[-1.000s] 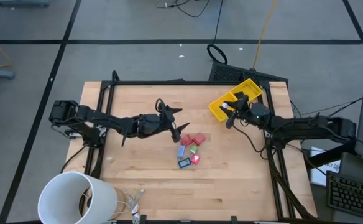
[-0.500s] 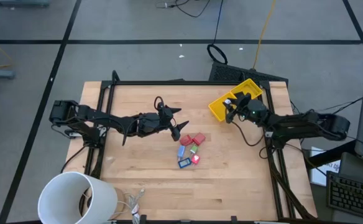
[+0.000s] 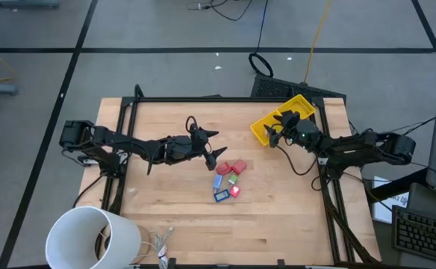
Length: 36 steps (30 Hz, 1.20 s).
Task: Pick & Place Office items
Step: Put the light blue charger adapter into the left yellow bin
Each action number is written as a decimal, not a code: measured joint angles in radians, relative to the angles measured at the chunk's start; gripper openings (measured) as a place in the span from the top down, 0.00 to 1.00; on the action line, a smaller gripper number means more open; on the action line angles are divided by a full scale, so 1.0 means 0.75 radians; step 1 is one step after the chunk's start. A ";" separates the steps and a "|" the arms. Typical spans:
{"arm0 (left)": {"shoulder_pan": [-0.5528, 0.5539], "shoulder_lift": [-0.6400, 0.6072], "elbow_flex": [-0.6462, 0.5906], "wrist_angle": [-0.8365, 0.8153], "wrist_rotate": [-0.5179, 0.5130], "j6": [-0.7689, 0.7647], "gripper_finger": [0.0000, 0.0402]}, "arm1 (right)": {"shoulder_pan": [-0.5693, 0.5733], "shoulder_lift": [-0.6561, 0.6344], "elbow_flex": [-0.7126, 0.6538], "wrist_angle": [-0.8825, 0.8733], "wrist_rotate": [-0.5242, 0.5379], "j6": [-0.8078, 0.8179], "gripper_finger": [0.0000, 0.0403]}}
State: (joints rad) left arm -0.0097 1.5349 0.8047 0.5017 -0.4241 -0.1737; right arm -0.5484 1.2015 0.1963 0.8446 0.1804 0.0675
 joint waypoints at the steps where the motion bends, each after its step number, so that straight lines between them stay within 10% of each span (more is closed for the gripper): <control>1: 0.000 0.000 0.000 -0.008 0.016 -0.046 0.17 | 0.000 0.000 0.000 0.007 0.000 0.014 0.26; 10: -0.092 0.002 0.040 -0.250 0.424 -0.261 0.17 | 0.001 -0.001 0.001 0.187 -0.306 0.070 0.27; 19: -0.318 0.083 0.384 -1.030 -0.026 -0.626 0.17 | 0.005 -0.001 0.001 0.305 -0.384 0.119 0.30; 36: -0.326 0.439 0.513 -1.166 0.079 -1.080 0.17 | 0.009 -0.001 0.001 0.325 -0.378 0.164 0.30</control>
State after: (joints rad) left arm -0.2539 1.8644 1.1892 -0.3731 -0.3646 -0.9839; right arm -0.5415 1.2007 0.1970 1.0882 -0.1032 0.1905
